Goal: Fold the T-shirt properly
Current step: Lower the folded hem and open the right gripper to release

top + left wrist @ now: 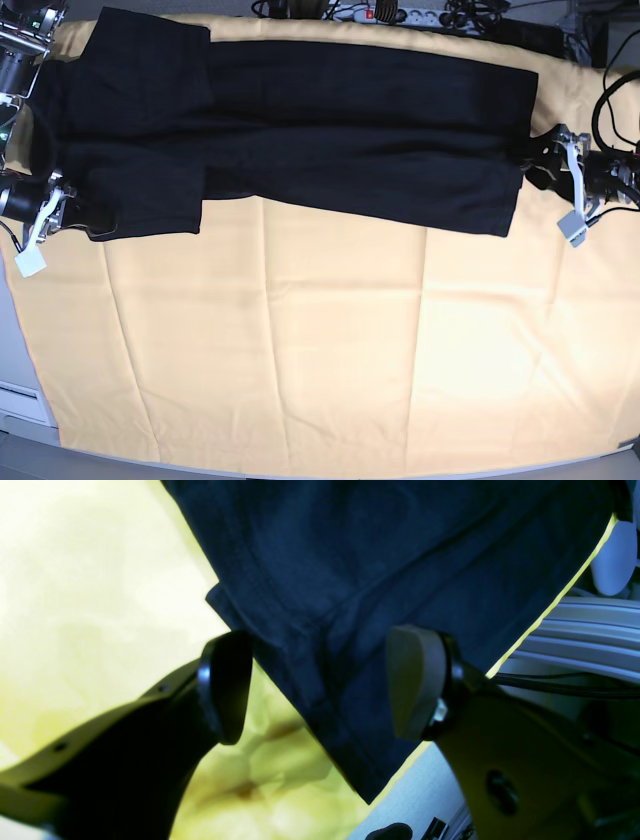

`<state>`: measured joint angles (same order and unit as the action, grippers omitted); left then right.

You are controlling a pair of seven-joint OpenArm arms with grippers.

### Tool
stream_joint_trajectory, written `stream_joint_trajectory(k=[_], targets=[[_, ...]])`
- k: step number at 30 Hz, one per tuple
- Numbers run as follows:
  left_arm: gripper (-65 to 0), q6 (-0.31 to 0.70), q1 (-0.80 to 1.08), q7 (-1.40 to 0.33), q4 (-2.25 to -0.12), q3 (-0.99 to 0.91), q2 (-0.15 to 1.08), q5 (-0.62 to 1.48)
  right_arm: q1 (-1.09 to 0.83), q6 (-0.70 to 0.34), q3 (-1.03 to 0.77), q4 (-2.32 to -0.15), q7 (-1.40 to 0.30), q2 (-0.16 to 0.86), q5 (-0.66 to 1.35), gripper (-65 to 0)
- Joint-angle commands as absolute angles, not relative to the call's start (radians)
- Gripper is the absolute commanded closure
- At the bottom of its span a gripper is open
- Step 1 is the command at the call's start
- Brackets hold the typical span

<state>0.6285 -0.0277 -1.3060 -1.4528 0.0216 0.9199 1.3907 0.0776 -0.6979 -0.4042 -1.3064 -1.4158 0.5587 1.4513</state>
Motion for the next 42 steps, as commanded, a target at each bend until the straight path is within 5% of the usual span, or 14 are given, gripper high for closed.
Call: stream_joint_trajectory(k=[1, 5, 10, 24, 28, 32, 42], targets=[[-43.4, 0.628, -0.044, -1.301, -1.464, 0.01, 0.947, 1.411, 0.097, -0.698, -0.412, -1.327, -1.385, 0.585, 1.484, -4.3], [-43.4, 0.628, -0.044, -1.301, -1.464, 0.01, 0.947, 1.411, 0.097, -0.698, -0.412, -1.321, -1.229, 0.581, 1.222, -36.0], [-43.4, 0.628, -0.044, -1.301, -1.464, 0.01, 0.947, 1.411, 0.091, -0.629, -0.41, -1.317, -1.084, 0.559, 0.974, -36.4], [-43.4, 0.628, -0.044, -1.301, -1.464, 0.01, 0.947, 1.411, 0.092, -0.625, -0.261, -1.206, -1.022, 0.554, 0.962, -36.4], [-43.4, 0.628, -0.044, -1.301, -1.464, 0.01, 0.947, 1.411, 0.094, -0.673, -0.262, -1.206, -1.036, 0.554, 0.998, -30.5], [-43.4, 0.628, -0.044, -1.301, -1.464, 0.01, 0.947, 1.411, 0.094, -0.681, -0.262, -1.206, -1.044, 0.555, 0.998, 0.0], [-43.4, 0.628, -0.044, -1.301, -1.464, 0.01, 0.947, 1.411, 0.094, -0.698, -0.326, -1.29, -1.137, 0.599, 1.275, 0.0]])
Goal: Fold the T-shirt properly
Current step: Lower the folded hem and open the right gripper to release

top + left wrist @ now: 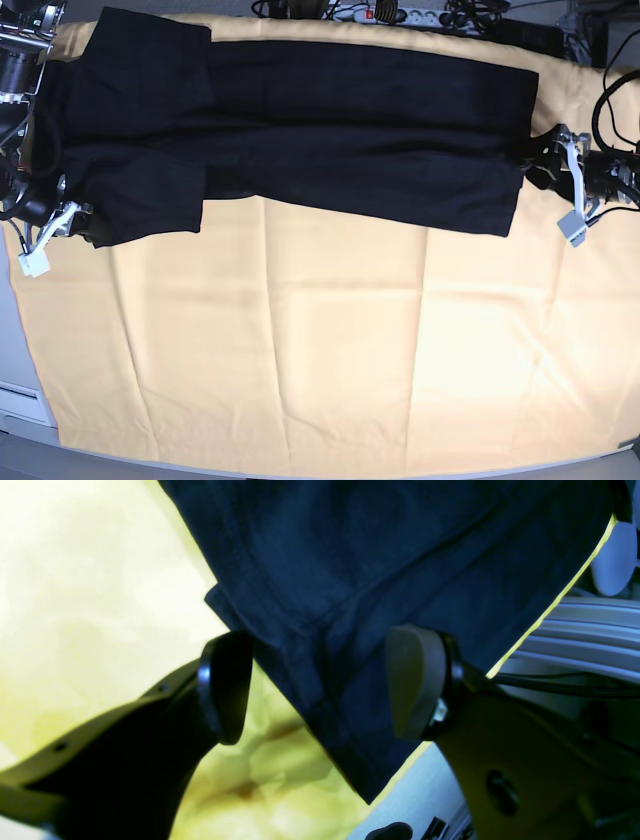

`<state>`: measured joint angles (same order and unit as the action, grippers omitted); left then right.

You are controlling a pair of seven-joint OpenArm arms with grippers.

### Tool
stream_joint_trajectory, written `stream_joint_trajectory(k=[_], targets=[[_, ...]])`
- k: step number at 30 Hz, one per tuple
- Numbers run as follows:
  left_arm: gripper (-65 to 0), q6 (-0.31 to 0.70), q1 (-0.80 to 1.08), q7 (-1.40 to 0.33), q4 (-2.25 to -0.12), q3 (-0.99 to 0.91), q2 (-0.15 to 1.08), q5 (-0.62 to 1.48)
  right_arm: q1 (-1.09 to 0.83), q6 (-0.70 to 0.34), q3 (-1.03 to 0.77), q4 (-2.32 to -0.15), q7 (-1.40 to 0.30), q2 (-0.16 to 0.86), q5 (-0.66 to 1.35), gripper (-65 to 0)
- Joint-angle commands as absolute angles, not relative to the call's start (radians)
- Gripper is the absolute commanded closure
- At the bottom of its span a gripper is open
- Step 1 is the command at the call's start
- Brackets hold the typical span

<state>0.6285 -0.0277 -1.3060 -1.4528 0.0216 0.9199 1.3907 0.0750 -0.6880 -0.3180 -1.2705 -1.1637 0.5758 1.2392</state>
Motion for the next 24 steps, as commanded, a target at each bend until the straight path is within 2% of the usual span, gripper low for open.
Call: stream_joint_trajectory(k=[1, 3, 5, 19, 23, 24], targets=[[-43.4, 0.628, -0.044, -1.301, -1.464, 0.01, 0.947, 1.411, 0.094, -0.698, -0.35, -1.308, -1.178, 0.599, 1.327, 0.0], [-43.4, 0.628, -0.044, -1.301, -1.464, 0.01, 0.947, 1.411, 0.094, -0.698, -0.395, -1.336, -1.282, 0.599, 1.452, 0.0], [-43.4, 0.628, -0.044, -1.301, -1.464, 0.01, 0.947, 1.411, 0.093, -0.698, -0.43, -1.361, -1.396, 0.599, 1.484, 0.0], [-43.4, 0.632, -0.044, -1.301, -1.464, 0.01, 0.947, 1.411, 0.075, -0.698, -0.447, -1.4, -1.386, 0.604, 1.484, 0.0], [-43.4, 0.632, -0.044, -1.301, -1.464, 0.01, 0.947, 1.411, 0.075, -0.698, -0.447, -1.4, -1.387, 0.604, 1.484, -16.1], [-43.4, 0.632, -0.044, -1.301, -1.464, 0.01, 0.947, 1.411, 0.075, -0.698, -0.447, -1.4, -1.384, 0.604, 1.484, -16.3]])
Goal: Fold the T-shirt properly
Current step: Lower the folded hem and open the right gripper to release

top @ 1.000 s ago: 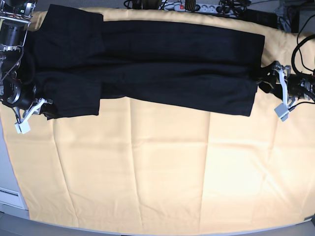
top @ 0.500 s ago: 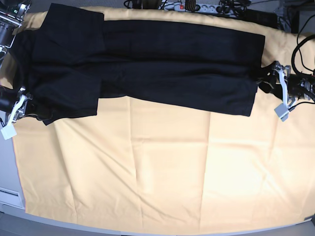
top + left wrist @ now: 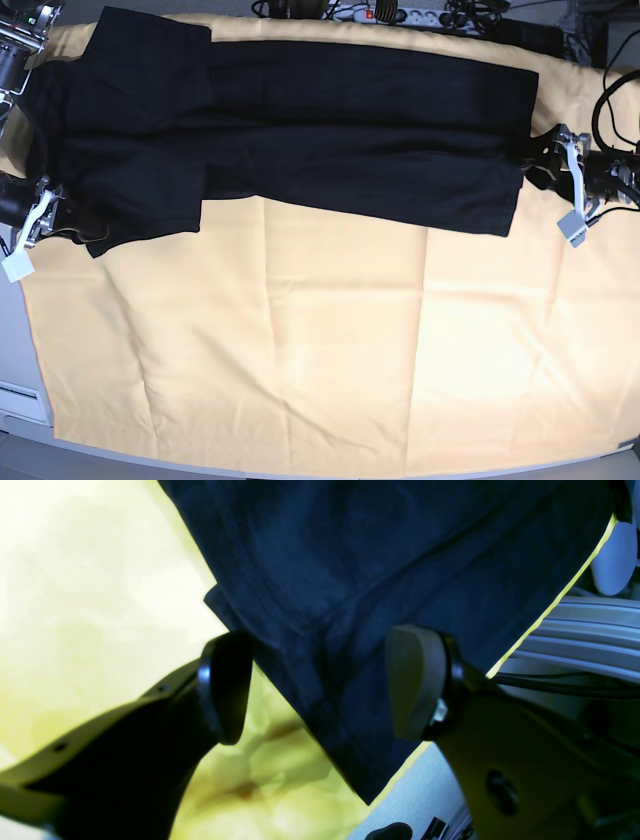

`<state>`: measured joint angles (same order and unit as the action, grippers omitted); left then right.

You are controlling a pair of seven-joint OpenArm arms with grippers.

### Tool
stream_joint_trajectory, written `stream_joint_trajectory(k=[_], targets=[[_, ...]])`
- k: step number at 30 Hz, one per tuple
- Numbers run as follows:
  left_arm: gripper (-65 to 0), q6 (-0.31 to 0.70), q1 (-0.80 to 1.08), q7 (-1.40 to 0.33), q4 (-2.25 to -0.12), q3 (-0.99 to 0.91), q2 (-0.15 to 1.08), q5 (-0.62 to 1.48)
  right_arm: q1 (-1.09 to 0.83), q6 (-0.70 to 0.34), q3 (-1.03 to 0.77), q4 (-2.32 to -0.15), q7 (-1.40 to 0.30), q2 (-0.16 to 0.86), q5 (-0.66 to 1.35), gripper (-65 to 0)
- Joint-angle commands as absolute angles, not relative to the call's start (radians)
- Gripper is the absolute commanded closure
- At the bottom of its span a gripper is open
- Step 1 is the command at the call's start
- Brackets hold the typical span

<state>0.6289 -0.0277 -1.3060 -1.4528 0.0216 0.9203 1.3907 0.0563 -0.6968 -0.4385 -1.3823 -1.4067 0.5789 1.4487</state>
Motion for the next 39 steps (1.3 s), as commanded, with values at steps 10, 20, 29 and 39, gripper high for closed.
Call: stream_joint_trajectory(k=[10, 20, 29, 39], targets=[[-43.4, 0.632, -0.044, -1.302, -1.464, 0.01, 0.947, 1.411, 0.075, -0.698, -0.447, -1.4, -1.361, 0.603, 1.449, 0.0], [-43.4, 0.633, -0.044, -1.301, -1.464, 0.01, 0.947, 1.423, 0.039, -0.698, -0.43, -1.365, -1.125, 0.553, 1.098, -34.5], [-43.4, 0.635, -0.044, -1.302, -1.464, 0.01, 0.947, 1.422, 0.039, -0.698, -0.425, -1.34, -1.113, 0.491, 1.098, -29.8], [-43.4, 0.635, -0.044, -1.302, -1.464, 0.01, 0.947, 1.421, 0.066, -0.698, -0.426, -1.357, -1.084, 0.501, 1.109, 0.0]])
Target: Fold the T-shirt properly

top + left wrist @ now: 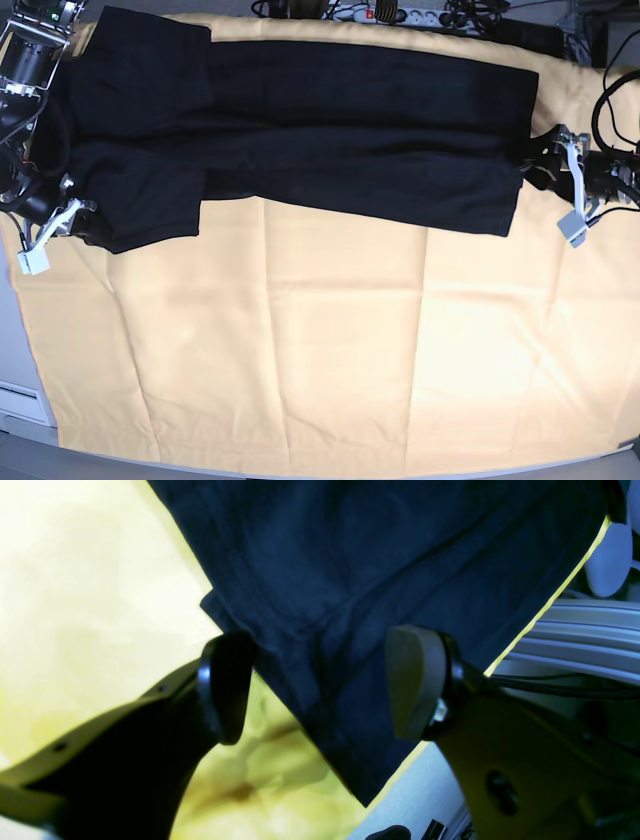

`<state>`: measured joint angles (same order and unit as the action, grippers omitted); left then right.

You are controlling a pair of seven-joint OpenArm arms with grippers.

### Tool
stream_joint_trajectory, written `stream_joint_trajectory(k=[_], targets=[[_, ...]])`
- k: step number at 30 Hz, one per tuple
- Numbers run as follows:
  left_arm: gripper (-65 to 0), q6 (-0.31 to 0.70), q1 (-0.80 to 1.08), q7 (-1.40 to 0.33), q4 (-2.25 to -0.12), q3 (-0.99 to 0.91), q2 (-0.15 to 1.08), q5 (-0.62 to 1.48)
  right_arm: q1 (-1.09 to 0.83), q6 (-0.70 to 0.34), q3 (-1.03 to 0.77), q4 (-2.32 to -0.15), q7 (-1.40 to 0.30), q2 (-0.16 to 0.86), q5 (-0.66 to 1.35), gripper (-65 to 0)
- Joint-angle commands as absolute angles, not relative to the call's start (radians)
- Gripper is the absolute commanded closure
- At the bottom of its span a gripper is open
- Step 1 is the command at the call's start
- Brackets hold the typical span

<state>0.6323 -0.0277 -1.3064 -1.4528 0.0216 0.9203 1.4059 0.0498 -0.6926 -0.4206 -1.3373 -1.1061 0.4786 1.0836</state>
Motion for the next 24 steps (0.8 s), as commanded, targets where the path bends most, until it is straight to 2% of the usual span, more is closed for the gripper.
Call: stream_joint_trajectory(k=[1, 4, 10, 24], targets=[[-43.4, 0.635, -0.044, -1.302, -1.464, 0.01, 0.947, 1.421, 0.064, -0.698, -0.427, -1.367, -1.086, 0.501, 1.113, 0.0], [-43.4, 0.636, -0.044, -1.302, -1.464, 0.01, 0.947, 1.423, 0.06, -0.698, -0.427, -1.399, -1.148, 0.502, 1.192, 0.0], [-43.5, 0.636, -0.044, -1.302, -1.464, 0.01, 0.947, 1.422, 0.029, -0.698, -0.427, -1.496, -1.388, 0.521, 1.484, 0.0], [-43.4, 0.636, -0.044, -1.302, -1.464, 0.01, 0.947, 1.414, -0.319, -0.698, -0.468, -1.993, -1.396, 0.565, 1.484, 0.0]])
